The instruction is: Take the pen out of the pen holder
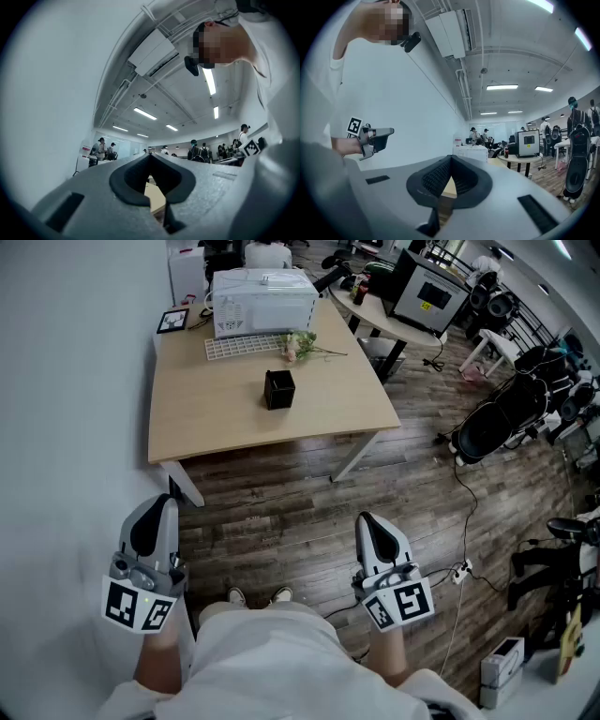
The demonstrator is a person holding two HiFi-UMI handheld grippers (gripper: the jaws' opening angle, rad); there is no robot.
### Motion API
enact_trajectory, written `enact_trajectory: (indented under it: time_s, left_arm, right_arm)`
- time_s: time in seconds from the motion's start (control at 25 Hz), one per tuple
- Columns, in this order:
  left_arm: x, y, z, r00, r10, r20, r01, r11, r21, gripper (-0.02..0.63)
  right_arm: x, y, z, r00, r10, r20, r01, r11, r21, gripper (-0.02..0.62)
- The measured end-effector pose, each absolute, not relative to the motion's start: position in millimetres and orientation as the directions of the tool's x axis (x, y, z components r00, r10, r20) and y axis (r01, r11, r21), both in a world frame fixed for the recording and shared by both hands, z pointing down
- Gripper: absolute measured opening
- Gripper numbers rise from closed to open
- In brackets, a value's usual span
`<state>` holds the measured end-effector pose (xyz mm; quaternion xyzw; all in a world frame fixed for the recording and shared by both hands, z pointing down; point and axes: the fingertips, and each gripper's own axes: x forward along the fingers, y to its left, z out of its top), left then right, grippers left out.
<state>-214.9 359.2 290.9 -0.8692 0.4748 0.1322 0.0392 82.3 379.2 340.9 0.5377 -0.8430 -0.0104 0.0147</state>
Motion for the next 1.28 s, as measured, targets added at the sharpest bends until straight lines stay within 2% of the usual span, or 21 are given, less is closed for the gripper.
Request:
enact_trajectory:
  time_s: [0.44,0.64,0.76,0.8,0.88,1.08,1.28]
  left_arm:
    - [-219.3,364.5,283.5,0.517,-0.809,-0.278,-0.834,-0.55,0.05,0.011]
    - [-206.8,362.1,278.7,0.539,-0.793,-0.286,-0.818,-0.573,0.047,0.011]
    - [-196.5,358.7,282.2,0.571,-0.771,-0.281,-0.794,-0.605,0.048,0.011]
    - [-193.8,356.7,284.3,0.576,-0.769,-0.277,-0.792,-0.609,0.046,0.047]
    - [-191.2,350.4,290.5,0.571,-0.777,-0.265,-0.793,-0.605,0.065,0.175]
    - [-191.1,330.6,299.4,0.526,-0.811,-0.257,-0.771,-0.582,0.257,0.433]
    - [-173.6,336.2,304.1,0.518,-0.828,-0.215,-0.802,-0.557,0.215,0.495]
  right_arm:
    - [69.7,375.4,339.5,-0.439,-0.898,0.001,-0.898,0.439,0.025,-0.002]
    - [57.4,379.9,343.3,-0.556,-0.831,0.015,-0.831,0.556,-0.028,0.0]
    - [58.8,382.7,347.7,-0.558,-0.83,0.019,-0.83,0.557,-0.03,0.0]
    - [61.7,382.6,349.1,-0.554,-0.833,0.02,-0.833,0.553,-0.032,0.0]
    - [68.5,382.8,351.0,-0.554,-0.832,0.023,-0.832,0.553,-0.035,0.0]
    - [87.5,385.0,353.4,-0.565,-0.825,0.022,-0.824,0.564,-0.049,0.0]
    - [104.9,390.2,369.0,-0.569,-0.822,0.019,-0.82,0.567,-0.08,0.0]
